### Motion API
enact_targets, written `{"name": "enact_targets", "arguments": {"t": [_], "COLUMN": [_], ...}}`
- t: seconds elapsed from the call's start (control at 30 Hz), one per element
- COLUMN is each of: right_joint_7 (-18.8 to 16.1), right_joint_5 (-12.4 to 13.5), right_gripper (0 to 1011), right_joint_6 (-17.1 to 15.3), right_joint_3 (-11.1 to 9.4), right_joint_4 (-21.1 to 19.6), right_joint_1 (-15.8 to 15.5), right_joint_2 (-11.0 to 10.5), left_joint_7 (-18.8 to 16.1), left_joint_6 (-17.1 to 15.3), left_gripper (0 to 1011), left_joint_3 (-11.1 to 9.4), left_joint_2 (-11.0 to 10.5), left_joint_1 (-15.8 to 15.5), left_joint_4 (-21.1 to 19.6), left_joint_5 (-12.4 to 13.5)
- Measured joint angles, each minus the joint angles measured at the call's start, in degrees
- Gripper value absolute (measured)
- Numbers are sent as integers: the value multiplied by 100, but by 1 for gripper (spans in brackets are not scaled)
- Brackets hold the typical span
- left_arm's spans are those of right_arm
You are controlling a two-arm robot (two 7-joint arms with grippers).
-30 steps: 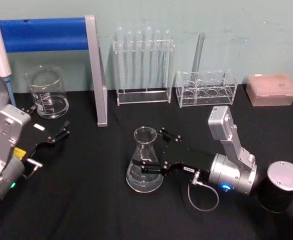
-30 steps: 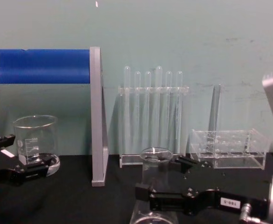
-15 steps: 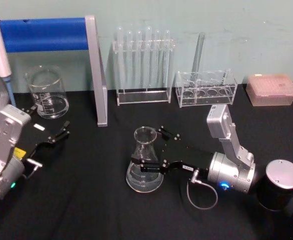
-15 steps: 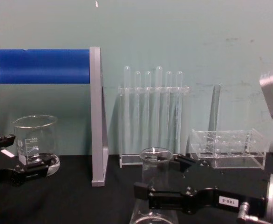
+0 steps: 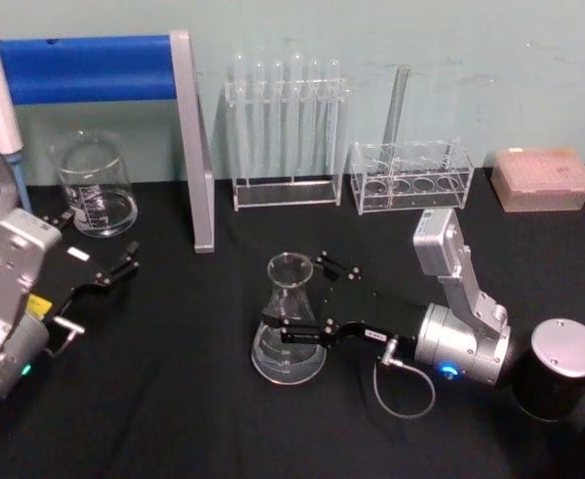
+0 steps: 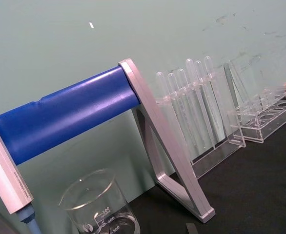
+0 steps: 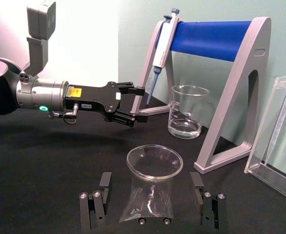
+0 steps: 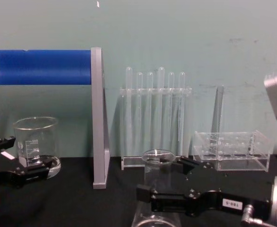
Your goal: Grasp the erlenmeyer flask with one hand, shake it three times, then place it back.
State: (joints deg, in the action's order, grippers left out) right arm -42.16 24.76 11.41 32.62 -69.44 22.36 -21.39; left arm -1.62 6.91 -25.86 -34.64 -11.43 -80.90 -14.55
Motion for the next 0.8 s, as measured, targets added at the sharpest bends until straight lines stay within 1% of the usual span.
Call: {"name": "enact_targets", "arguments": {"t": [0.13,0.27,0.4,0.47,0.5,0.57,0.63,0.67,0.7,0.73,0.8], "right_joint_7": [1,2,2,1,1,1,2,2,1,1,1], "right_joint_5": [1,3,3,3,4,4,4,4,4,4,5], "right_gripper": [1000,941,820,787,733,690,612,593,549,534,462], "right_joint_6": [0,0,0,0,0,0,0,0,0,-1,0], "right_joint_3": [-2,-3,-6,-6,-6,-6,-6,-6,-6,-6,-6], "right_joint_4": [-2,-4,-5,-5,-5,-5,-5,-5,-5,-5,-5], "right_joint_1": [-2,-2,-2,-2,-2,-2,-2,-2,-2,-2,-2], "right_joint_2": [0,-1,0,0,0,0,0,0,0,0,0], "left_joint_7": [0,0,0,0,0,0,0,0,0,0,0], "left_joint_6": [0,0,0,0,0,0,0,0,0,0,0], "left_gripper": [1001,1001,1001,1001,1001,1001,1001,1001,1001,1001,1001], "left_joint_3": [0,0,0,0,0,0,0,0,0,0,0], "left_joint_2": [0,0,0,0,0,0,0,0,0,0,0], "left_joint_1": [0,0,0,0,0,0,0,0,0,0,0], "left_joint_4": [0,0,0,0,0,0,0,0,0,0,0], "left_joint_5": [0,0,0,0,0,0,0,0,0,0,0]}}
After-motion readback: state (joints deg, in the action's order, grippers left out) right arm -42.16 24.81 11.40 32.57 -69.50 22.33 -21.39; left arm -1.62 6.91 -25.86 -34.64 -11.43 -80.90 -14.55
